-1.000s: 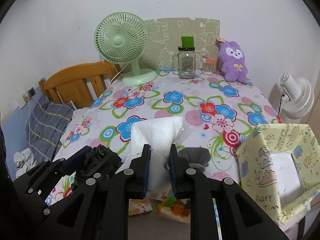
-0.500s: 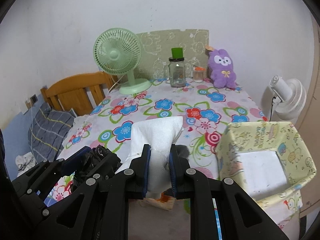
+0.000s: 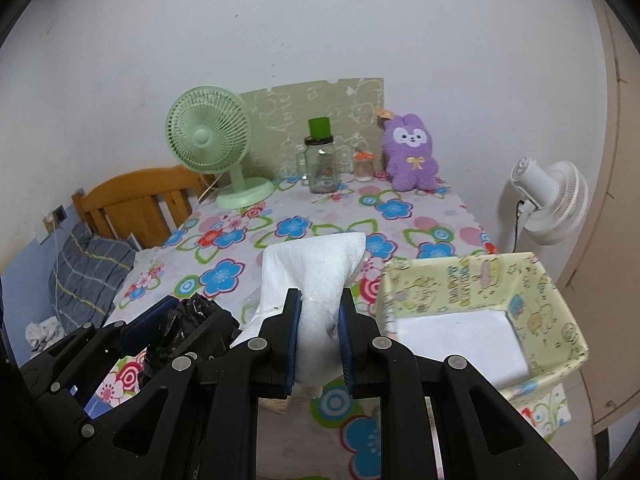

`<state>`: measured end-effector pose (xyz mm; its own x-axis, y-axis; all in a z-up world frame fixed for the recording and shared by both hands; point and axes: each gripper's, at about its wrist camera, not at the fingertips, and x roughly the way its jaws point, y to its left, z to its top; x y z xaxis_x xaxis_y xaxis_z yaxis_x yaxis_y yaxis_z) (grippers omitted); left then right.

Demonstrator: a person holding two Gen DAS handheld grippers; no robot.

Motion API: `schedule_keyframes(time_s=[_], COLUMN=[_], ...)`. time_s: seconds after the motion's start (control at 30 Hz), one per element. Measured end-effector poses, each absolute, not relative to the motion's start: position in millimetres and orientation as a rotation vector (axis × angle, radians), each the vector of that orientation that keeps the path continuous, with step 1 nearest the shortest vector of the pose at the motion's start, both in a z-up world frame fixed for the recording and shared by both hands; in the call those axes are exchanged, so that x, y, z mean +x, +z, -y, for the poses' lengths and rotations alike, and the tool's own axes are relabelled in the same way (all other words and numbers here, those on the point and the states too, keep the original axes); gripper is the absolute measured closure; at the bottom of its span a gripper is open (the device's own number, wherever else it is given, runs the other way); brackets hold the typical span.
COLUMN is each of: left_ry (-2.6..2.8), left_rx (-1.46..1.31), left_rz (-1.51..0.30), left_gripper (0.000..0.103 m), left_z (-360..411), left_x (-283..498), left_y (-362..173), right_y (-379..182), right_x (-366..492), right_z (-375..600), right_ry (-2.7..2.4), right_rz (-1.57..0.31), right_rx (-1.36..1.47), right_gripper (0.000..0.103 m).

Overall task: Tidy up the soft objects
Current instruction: 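Carry both items to the cartoon box and open both grippers inside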

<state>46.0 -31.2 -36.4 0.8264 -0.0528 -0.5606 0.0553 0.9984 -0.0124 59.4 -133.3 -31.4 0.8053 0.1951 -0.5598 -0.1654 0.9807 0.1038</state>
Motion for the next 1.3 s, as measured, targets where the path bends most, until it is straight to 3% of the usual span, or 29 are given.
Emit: schedule_keyframes(time_s=[0.83, 1.3], left_ry=[-0.155, -0.21], left_rx=[0.007, 0.015], left_rz=[-0.591, -0.672], left_gripper=[0.065, 0.06], left_z=[124.1, 166.0], left_x=[83.0, 110.9], left_y=[-22.4, -50.2], right_y=[-11.7, -40.9], right_x=[89.5, 116.7], right_z=[230.4, 271.0], right_ry=[0.082, 0.049], right_rz=[-0.592, -0.659], right_rx=[0.079, 0.092], right_gripper=[0.083, 0.082])
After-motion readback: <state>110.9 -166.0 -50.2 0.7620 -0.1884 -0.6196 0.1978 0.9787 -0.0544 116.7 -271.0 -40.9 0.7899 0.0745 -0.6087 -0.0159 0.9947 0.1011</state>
